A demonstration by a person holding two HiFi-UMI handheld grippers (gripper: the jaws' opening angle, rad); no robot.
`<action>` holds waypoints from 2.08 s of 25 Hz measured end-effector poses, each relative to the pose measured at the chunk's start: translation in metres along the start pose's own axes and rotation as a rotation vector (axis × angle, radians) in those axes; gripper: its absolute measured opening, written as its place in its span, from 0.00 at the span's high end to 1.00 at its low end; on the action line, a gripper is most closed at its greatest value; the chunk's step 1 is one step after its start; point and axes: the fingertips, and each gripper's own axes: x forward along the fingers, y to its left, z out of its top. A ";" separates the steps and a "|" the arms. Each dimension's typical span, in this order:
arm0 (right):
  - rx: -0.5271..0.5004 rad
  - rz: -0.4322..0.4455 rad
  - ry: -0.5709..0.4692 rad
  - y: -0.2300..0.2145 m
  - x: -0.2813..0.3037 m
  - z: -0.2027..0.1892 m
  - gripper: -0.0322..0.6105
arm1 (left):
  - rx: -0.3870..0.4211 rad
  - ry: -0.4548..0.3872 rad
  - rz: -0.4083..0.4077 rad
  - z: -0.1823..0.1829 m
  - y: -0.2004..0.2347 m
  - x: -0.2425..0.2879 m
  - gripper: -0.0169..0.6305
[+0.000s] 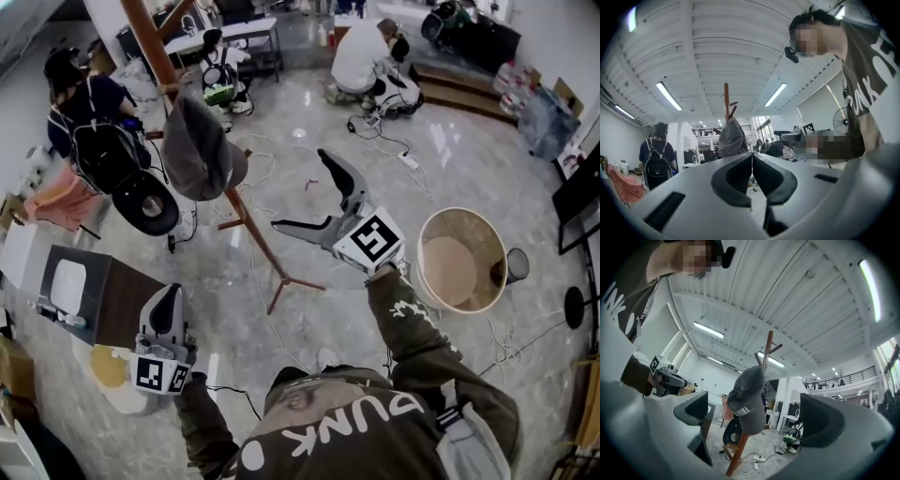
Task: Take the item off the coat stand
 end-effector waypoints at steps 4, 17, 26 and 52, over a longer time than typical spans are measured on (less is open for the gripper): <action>0.021 0.044 -0.051 -0.015 0.032 0.008 0.03 | 0.003 0.020 0.018 -0.007 0.017 0.017 0.97; 0.107 0.193 -0.121 -0.042 0.130 0.017 0.10 | -0.009 0.001 0.018 -0.033 0.088 0.082 0.97; 0.102 0.247 -0.067 -0.043 0.183 0.012 0.46 | -0.009 -0.009 0.022 -0.041 0.134 0.103 0.97; 0.019 0.196 -0.126 -0.052 0.165 0.068 0.93 | 0.007 -0.011 0.021 -0.036 0.136 0.097 0.97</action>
